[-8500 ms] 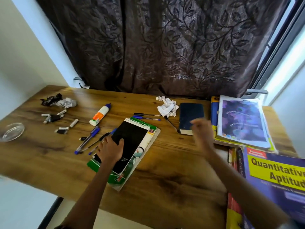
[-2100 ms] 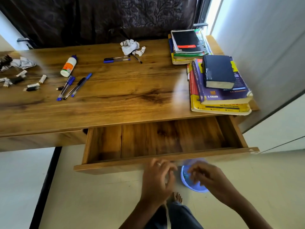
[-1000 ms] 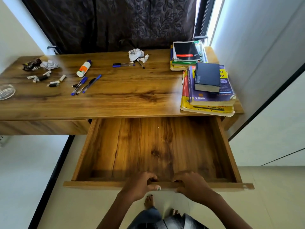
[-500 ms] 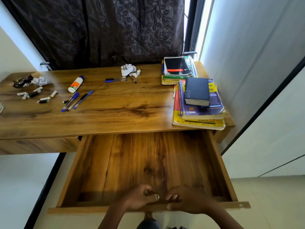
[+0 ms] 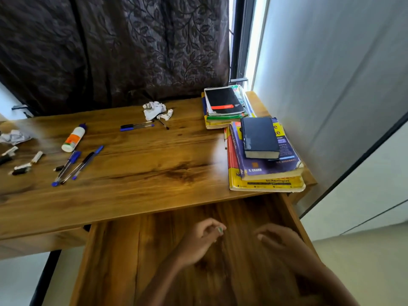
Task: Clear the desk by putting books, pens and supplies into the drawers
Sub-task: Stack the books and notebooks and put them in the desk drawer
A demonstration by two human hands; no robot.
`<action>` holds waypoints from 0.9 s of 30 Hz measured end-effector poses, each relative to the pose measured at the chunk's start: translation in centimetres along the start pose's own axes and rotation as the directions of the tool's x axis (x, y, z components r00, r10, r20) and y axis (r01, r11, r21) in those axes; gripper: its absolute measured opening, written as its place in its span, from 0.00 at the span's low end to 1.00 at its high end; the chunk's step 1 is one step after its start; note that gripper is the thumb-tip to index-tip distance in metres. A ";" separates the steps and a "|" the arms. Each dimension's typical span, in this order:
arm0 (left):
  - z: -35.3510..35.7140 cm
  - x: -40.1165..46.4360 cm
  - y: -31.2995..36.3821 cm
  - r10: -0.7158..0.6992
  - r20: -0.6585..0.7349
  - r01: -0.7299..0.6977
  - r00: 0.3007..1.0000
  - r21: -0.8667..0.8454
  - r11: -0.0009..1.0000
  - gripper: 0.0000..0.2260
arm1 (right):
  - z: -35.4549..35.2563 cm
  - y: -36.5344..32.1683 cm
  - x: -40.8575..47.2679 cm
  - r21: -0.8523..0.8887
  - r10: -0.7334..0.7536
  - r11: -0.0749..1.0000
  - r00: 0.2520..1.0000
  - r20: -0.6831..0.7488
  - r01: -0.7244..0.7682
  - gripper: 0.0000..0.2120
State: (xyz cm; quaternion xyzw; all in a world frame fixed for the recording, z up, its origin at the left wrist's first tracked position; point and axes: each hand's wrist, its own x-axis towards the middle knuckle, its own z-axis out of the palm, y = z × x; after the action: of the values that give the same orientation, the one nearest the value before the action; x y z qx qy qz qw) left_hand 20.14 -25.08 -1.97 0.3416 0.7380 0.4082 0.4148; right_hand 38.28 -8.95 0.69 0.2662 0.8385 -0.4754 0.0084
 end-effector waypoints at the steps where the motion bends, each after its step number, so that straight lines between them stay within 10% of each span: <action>1: 0.0 0.6 0.6 0.036 -0.026 -0.036 0.999 0.002 0.999 0.06 | -0.7 0.0 0.1 0.025 0.002 1.000 0.998 -0.055 0.000 0.08; 9: -0.7 7.2 5.6 0.112 -0.290 -0.131 0.950 -0.045 0.990 0.08 | -8.9 -0.9 4.9 0.205 0.126 0.979 0.761 -0.636 0.009 0.08; 27: 0.8 17.2 11.2 -0.187 -0.274 0.154 0.944 -0.139 0.978 0.26 | -13.9 3.9 18.8 0.086 0.454 0.870 0.723 -0.521 -0.485 0.31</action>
State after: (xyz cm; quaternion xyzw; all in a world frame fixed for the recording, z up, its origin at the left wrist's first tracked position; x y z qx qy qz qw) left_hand 15.45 -5.48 1.95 0.1896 0.7919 0.4577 0.3569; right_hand 27.21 12.03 0.23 0.5888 0.7261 -0.3426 -0.0935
